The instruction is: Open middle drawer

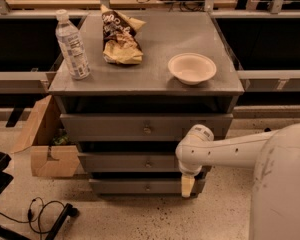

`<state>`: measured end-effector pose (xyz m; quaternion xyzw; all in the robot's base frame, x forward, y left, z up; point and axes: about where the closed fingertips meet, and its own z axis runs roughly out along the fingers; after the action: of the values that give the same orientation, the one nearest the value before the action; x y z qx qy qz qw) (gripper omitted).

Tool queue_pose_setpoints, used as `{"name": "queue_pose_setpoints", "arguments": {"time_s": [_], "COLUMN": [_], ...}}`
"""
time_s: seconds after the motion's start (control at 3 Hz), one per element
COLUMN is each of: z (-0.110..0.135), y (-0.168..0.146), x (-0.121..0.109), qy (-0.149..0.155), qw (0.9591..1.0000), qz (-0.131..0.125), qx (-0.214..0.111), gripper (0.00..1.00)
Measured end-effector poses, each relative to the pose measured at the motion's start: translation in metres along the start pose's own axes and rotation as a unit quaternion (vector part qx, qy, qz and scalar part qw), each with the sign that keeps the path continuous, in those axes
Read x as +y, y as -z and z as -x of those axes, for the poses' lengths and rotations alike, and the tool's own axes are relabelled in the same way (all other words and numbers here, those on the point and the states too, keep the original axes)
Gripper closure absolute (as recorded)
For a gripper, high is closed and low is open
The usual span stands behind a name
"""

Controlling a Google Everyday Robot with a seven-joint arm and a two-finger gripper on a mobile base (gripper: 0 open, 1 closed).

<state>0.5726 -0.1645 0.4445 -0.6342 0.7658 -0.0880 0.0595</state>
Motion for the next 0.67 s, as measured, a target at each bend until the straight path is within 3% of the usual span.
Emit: {"name": "queue_pose_setpoints", "arguments": {"time_s": [0.33,0.67], "z": [-0.010,-0.010], "y": [-0.012,-0.032], "x": [-0.021,-0.035], "qy": [-0.011,-0.017], "qw": [0.9998,0.9998], "qz": [-0.013,-0.007], "qx": [0.004,0.002], "gripper": [0.00,0.02]}}
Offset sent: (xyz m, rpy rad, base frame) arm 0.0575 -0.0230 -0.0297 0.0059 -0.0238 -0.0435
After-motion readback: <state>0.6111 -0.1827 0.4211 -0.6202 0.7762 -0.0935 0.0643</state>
